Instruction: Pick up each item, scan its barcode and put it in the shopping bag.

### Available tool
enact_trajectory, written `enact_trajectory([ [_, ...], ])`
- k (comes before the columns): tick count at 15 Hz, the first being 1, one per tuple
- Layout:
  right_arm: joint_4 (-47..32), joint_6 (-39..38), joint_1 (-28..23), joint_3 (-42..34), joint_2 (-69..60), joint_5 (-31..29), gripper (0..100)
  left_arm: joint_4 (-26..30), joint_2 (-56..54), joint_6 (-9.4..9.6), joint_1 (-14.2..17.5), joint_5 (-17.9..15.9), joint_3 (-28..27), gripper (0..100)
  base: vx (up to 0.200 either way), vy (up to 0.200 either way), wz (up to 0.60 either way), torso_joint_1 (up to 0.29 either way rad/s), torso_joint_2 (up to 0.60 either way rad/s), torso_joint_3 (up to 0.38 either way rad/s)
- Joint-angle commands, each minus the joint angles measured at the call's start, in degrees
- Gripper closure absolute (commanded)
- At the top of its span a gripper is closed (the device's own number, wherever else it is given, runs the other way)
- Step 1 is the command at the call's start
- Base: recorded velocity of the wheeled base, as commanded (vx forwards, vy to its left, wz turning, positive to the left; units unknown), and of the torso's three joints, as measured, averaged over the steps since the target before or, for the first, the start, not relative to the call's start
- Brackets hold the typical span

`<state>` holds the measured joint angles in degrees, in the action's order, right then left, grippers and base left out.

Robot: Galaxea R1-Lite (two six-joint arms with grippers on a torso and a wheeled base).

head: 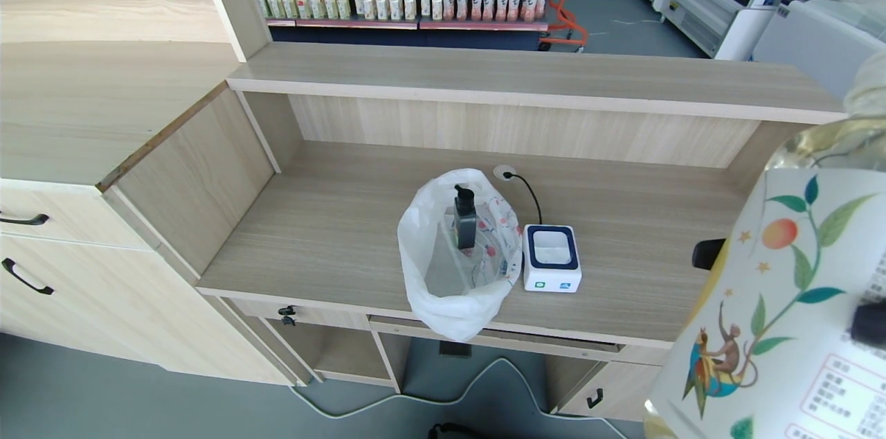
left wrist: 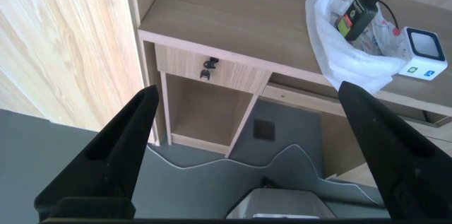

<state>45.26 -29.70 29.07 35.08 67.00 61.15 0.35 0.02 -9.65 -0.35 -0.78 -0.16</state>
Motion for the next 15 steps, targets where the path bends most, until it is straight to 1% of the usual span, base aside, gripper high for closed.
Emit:
enact_trajectory([
  [1,0.1,0.0,0.0,0.0,0.0,0.0,100,0.0,0.0,-0.01,0.0,0.0,0.0,0,0.0,0.0,0.0,0.0,0.0,0.0],
  [15,0.1,-0.1,-1.0,0.0,-1.9,-0.1,100,0.0,0.0,-0.01,0.0,0.0,0.0,0,0.0,0.0,0.0,0.0,0.0,0.0],
])
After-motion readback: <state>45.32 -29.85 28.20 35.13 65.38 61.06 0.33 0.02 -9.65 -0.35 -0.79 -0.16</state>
